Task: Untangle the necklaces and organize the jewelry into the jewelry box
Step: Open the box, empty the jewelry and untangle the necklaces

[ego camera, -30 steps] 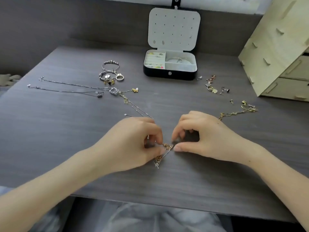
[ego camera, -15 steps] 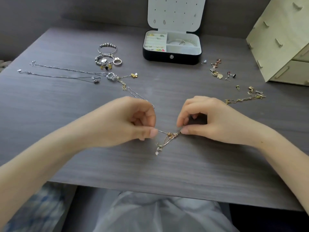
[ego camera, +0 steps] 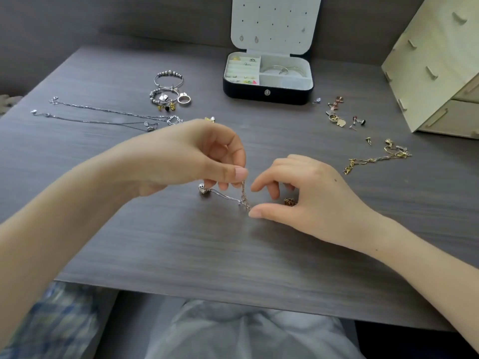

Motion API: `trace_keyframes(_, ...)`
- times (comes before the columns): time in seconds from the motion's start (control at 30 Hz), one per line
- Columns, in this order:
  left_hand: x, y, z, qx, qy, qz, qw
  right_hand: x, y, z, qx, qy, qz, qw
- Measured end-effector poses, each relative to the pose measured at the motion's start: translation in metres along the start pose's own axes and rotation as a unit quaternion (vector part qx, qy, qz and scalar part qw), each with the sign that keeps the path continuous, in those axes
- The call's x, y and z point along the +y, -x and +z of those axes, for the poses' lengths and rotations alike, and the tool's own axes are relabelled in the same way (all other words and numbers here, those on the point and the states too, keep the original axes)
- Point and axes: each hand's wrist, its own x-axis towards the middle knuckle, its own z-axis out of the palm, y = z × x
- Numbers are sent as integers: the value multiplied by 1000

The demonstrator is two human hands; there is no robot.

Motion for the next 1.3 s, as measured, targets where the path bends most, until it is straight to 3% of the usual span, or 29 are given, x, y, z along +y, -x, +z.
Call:
trace_keyframes(0.2, 3, -3, -6, -17, 35, 27, 999, -2, -8, 4, -45, -9, 12, 999)
trace_keyframes(0.33, 5, -8, -10, -13, 41, 36, 998, -1, -7, -1, -74, -129, 67, 987)
trace_keyframes(0.53, 5, -18, -16, -19, 40, 17, 999, -1, -7, -16, -70, -291, 165, 940)
trace_keyframes(1.0, 1, -42, -12, 25, 81, -17, 996, 3, -7, -19, -25, -327, 223, 918)
trace_keyframes(1.17, 4, -63, -1, 80, -58, 7, 995, 4, -7, -17, -7, -282, 232, 931)
trace_keyframes(1.3, 0, -79, 9, 108, -207, 50, 971, 7, -6, -14, 13, -228, 240, 944)
